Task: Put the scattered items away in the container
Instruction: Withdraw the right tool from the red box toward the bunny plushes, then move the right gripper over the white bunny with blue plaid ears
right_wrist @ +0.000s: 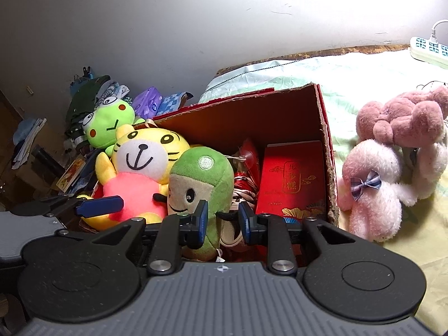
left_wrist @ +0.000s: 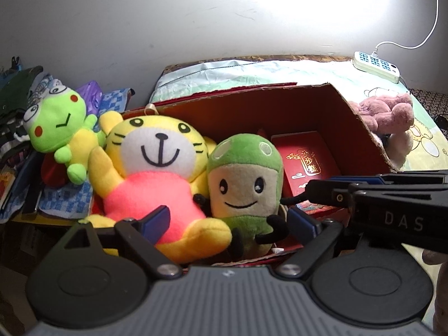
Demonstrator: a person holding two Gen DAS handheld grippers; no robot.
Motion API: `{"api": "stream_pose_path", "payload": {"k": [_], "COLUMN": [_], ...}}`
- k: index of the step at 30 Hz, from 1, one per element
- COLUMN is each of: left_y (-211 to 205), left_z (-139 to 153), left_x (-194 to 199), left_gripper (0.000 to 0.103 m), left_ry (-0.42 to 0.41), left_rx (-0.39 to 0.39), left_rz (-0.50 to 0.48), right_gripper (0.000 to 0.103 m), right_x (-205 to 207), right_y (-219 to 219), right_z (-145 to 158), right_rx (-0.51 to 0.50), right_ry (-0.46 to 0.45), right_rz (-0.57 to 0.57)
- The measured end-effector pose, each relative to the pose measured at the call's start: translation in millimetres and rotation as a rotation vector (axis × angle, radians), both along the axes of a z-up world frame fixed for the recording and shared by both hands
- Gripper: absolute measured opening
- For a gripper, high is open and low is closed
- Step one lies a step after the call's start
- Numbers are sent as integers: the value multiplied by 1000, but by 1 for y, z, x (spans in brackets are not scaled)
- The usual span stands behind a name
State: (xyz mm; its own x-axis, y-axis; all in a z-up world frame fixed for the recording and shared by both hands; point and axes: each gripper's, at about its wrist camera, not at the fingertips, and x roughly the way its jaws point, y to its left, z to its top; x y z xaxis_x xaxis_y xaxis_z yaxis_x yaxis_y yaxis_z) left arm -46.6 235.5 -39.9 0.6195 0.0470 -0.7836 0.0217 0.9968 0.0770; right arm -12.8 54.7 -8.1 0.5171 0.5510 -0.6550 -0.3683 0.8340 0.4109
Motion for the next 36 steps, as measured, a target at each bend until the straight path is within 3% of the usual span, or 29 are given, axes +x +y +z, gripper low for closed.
{"api": "stream_pose_path", "payload": {"k": [22, 36], "left_y": [-80, -145], "left_z": [19, 15], "left_x": [-17, -5], "left_gripper": [97, 98], "left_ry": [-45, -29], "left_rx": [65, 50], "left_rz": [-4, -27], "right_gripper": [26, 27], "right_x": [-20, -10], "right_y": [-67, -131], "right_z": [22, 20], "right_rx": [29, 12], "right_ry": [-50, -41], "right_rz": [1, -25]}}
